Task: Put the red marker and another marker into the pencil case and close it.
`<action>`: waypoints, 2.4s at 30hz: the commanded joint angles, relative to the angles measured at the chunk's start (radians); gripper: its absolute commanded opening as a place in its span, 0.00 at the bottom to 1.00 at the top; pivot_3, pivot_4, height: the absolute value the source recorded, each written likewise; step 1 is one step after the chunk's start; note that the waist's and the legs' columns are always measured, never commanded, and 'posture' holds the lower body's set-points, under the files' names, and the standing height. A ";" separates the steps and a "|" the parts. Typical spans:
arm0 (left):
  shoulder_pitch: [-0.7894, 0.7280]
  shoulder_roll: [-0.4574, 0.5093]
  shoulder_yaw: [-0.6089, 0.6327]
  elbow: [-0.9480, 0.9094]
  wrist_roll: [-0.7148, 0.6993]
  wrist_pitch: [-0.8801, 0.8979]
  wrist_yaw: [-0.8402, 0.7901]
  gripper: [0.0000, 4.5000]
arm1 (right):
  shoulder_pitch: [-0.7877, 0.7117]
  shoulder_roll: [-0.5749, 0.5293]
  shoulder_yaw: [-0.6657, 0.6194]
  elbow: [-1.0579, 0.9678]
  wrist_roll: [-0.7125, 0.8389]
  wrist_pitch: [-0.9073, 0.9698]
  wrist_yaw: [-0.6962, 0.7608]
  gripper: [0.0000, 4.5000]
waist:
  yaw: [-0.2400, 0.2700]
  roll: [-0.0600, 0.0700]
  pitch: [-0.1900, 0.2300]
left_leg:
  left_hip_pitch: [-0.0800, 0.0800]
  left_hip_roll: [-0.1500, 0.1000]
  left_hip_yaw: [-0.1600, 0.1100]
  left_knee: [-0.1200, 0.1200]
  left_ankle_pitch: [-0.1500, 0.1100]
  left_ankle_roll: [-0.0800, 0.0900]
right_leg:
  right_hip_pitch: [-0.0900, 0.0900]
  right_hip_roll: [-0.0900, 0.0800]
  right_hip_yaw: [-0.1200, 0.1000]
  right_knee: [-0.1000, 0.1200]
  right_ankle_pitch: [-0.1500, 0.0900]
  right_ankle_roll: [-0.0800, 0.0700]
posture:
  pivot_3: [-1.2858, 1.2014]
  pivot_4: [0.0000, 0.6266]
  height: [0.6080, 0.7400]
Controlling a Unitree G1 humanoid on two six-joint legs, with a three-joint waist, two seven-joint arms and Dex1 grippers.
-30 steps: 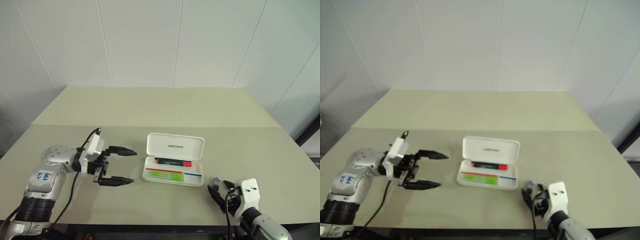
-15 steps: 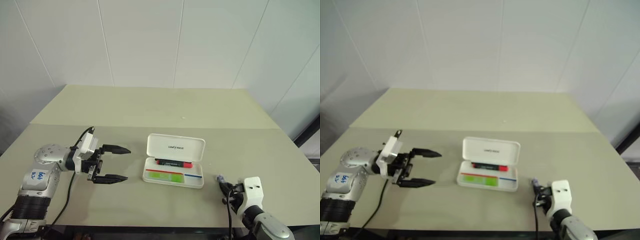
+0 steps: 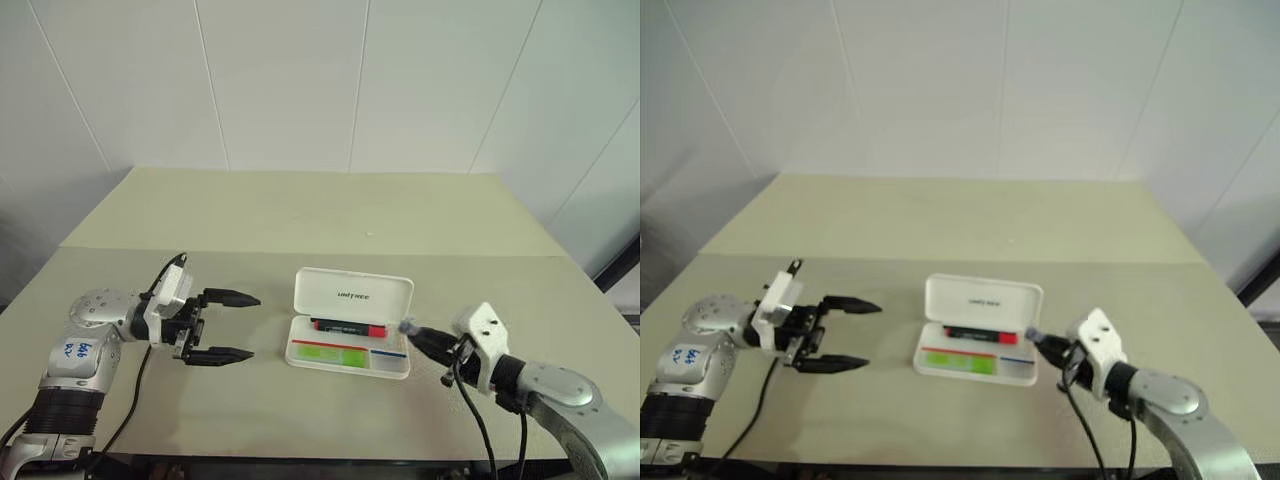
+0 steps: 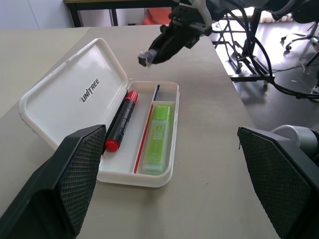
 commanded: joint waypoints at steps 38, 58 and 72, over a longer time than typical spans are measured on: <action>0.039 -0.019 0.031 -0.072 -0.047 -0.010 0.026 1.00 | -0.203 -0.085 0.120 0.166 -0.036 -0.042 0.326 0.99 | 0.000 0.001 0.001 | 0.000 0.000 0.000 0.000 -0.001 -0.001 | -0.001 0.000 -0.001 -0.001 0.000 0.000 | 0.52 0.24 1.00; -0.391 -0.144 -0.004 0.584 0.118 -0.323 -0.014 0.65 | -0.162 -0.051 -0.197 0.276 0.195 -0.311 0.488 1.00 | -0.001 0.001 0.001 | 0.000 0.000 -0.001 0.001 -0.001 -0.001 | 0.000 0.000 -0.001 0.001 0.001 0.001 | 0.52 0.24 1.00; -0.645 -0.207 -0.063 1.079 0.375 -0.557 0.138 0.01 | -0.107 -0.066 -0.247 0.272 0.205 -0.327 0.488 1.00 | 0.002 0.001 0.001 | -0.001 -0.001 -0.001 0.003 -0.001 -0.001 | -0.001 0.000 -0.001 0.003 0.000 0.003 | 0.52 0.24 1.00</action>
